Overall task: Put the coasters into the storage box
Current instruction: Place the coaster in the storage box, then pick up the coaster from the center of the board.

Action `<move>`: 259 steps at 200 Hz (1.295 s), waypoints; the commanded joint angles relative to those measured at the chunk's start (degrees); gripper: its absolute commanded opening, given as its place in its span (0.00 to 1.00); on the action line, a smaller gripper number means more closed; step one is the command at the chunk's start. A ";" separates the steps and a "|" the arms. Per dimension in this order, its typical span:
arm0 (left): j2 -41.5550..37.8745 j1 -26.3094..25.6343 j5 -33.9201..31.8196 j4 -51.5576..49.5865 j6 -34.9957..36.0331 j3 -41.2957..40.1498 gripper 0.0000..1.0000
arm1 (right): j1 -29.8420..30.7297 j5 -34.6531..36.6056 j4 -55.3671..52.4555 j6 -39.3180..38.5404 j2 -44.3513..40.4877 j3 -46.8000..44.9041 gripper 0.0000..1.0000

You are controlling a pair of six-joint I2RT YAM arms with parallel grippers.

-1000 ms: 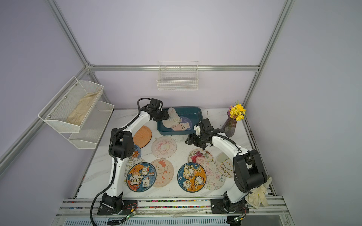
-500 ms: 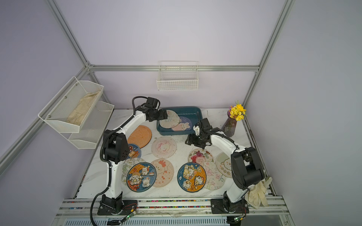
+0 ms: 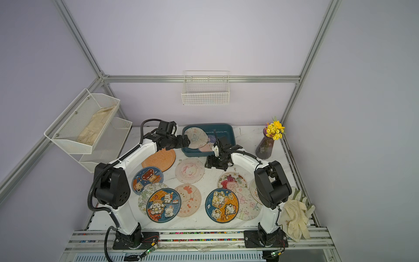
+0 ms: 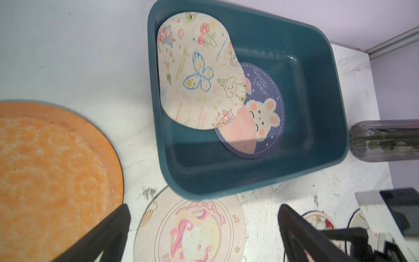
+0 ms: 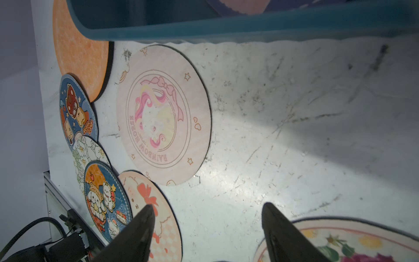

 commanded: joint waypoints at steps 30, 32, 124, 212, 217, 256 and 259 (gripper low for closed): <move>-9.50 0.98 4.99 5.09 -1.46 -17.12 1.00 | 3.68 3.78 -1.07 -1.14 6.18 5.40 0.76; -9.73 0.99 5.22 5.30 -1.47 -17.70 1.00 | 3.77 3.87 -1.08 -1.16 6.38 5.54 0.76; -8.37 1.96 6.11 11.64 -0.72 -28.98 0.93 | 5.71 7.77 -1.04 -0.51 10.52 8.81 0.76; -2.66 2.16 2.76 10.18 0.99 -26.69 0.73 | 6.53 10.52 -2.73 0.25 14.80 13.09 0.74; -2.40 2.16 2.76 10.14 0.99 -26.58 0.72 | 6.52 10.54 -2.82 0.29 14.98 13.28 0.74; -0.24 2.17 3.50 10.16 0.82 -25.38 0.67 | 6.61 10.28 -3.53 0.39 16.77 14.36 0.72; -0.04 2.14 3.52 10.17 0.82 -25.23 0.66 | 6.69 10.21 -3.58 0.45 16.88 14.48 0.72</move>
